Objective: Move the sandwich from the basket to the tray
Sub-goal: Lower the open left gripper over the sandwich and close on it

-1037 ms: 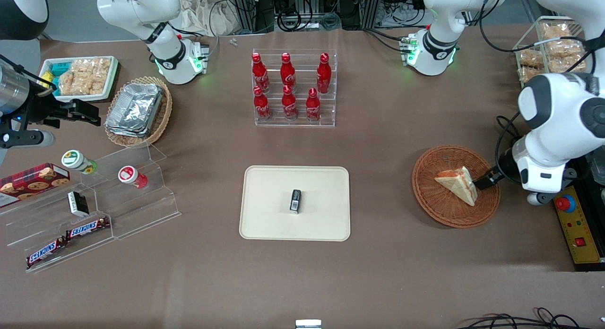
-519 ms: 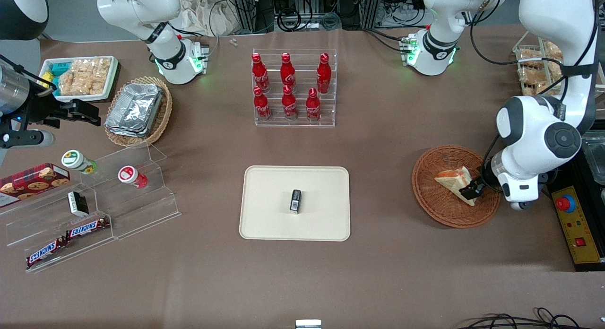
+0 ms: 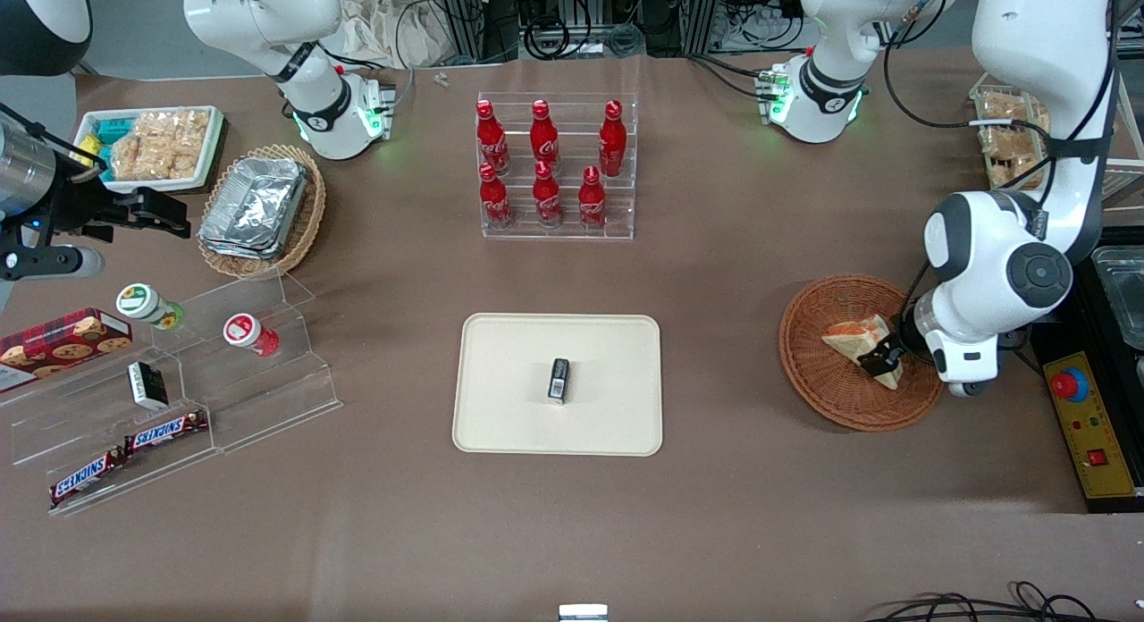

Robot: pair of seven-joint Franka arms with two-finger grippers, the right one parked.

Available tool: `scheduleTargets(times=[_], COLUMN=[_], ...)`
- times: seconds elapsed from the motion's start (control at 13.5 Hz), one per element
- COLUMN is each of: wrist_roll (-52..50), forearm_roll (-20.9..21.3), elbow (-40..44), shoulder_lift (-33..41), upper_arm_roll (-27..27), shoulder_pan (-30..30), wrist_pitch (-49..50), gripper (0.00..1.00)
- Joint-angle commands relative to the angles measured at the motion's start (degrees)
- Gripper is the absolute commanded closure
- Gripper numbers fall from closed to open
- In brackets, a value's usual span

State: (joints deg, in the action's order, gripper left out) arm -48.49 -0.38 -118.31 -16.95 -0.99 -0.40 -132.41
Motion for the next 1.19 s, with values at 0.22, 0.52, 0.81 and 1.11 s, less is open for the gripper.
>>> scheduleTargets(times=[0.22,0.52,0.81,1.11], wrist_roll=[-1.6,-1.6,-1.9,-2.9], forearm_roll=[1.8,1.8,1.9,1.9], elbow=[-2.5,-2.3,-1.8,1.0], shoulder_lift=[-0.6,-2.4,-2.5,0.5], upper_arm_roll=[-0.2,-0.2,-0.2,-0.2], shoulder_pan=[-0.3,-0.3,-1.9,-1.9], wrist_pitch=[-3.4,-5.0,-5.0,1.3], gripper=[0.0,0.34,1.0,1.0])
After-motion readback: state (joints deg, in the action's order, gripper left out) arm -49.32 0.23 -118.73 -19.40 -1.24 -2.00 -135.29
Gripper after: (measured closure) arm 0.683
